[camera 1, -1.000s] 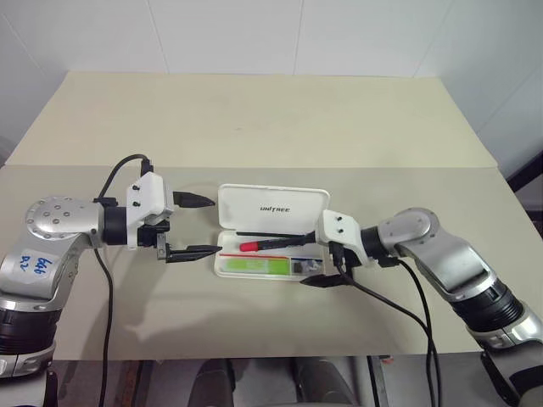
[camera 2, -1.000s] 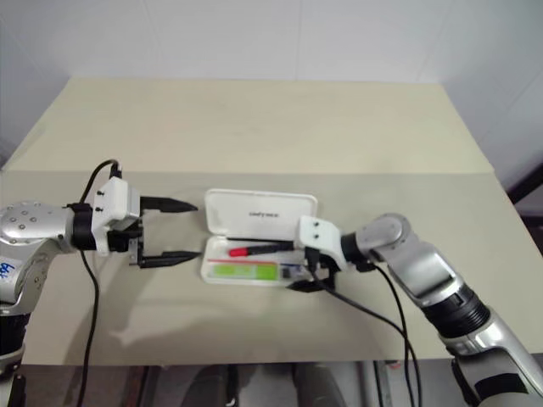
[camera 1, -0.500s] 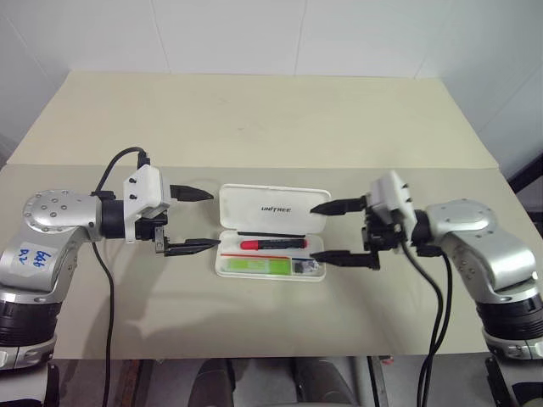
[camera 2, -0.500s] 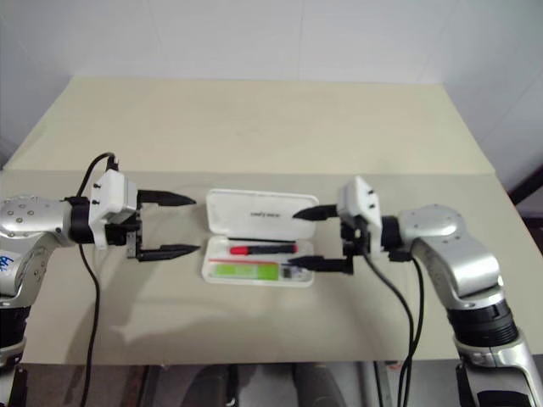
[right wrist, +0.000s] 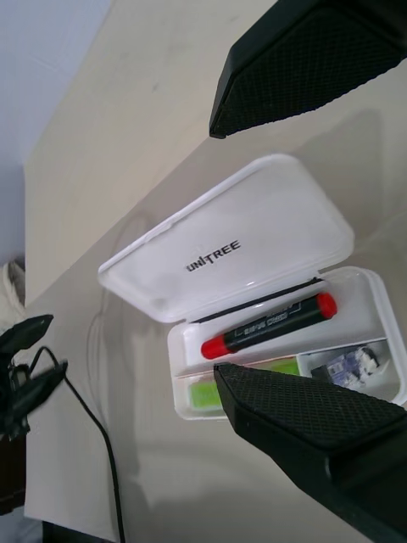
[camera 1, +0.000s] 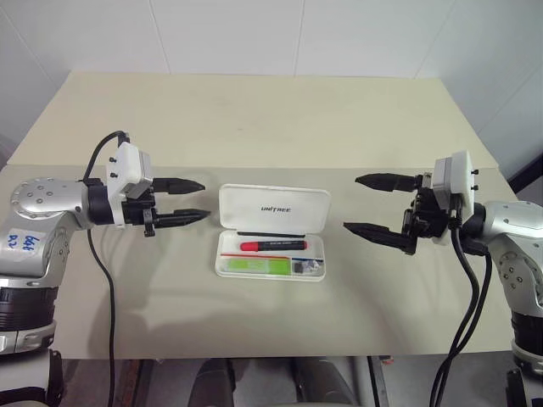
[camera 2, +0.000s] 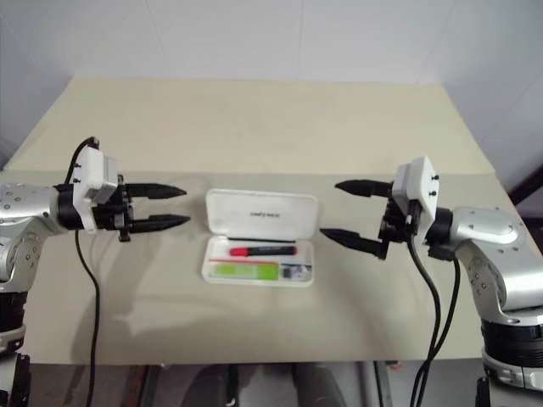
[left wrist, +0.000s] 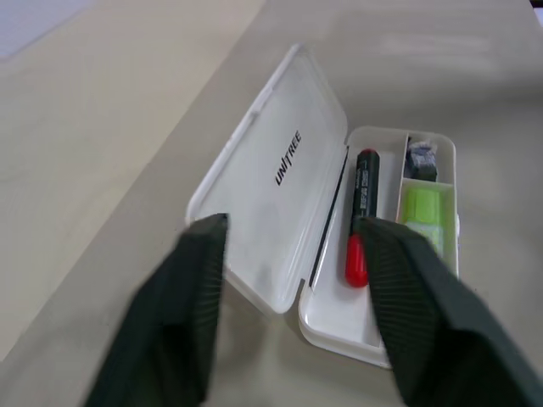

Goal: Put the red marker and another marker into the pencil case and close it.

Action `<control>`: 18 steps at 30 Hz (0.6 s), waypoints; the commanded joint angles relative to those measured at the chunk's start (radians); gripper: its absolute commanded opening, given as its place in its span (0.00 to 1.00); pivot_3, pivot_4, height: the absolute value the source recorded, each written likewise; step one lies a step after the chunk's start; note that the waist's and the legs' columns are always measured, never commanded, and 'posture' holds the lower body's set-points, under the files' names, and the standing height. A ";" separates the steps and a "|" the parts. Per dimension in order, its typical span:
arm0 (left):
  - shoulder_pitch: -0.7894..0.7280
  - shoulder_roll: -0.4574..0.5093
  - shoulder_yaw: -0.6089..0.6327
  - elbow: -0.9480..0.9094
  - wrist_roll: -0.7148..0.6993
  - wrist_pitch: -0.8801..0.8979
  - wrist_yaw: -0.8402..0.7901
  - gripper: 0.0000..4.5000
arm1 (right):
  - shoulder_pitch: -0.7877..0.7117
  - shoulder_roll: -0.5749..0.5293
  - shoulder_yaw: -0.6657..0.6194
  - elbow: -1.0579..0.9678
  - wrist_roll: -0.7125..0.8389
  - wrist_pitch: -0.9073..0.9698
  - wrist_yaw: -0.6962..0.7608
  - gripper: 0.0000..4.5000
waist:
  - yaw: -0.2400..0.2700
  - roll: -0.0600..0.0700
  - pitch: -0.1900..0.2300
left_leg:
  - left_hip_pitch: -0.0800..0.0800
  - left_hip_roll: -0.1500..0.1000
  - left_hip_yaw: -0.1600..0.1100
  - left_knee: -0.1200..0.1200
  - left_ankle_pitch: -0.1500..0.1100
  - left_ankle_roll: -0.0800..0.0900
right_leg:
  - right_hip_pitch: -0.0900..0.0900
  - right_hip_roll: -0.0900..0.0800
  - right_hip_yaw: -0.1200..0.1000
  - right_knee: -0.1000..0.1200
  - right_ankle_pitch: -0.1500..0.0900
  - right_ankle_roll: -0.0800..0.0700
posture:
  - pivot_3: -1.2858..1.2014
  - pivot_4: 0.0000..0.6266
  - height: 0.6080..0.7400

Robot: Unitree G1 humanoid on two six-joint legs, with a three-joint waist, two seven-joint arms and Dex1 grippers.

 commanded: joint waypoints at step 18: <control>-0.190 -0.205 -0.014 0.281 0.120 -0.113 0.265 0.01 | -0.010 -0.015 0.030 0.016 -0.024 -0.076 -0.016 1.00 | 0.003 0.000 0.000 | 0.000 -0.001 -0.001 0.001 0.000 0.000 | 0.001 0.000 0.000 0.000 0.001 0.002 | 0.52 0.24 1.00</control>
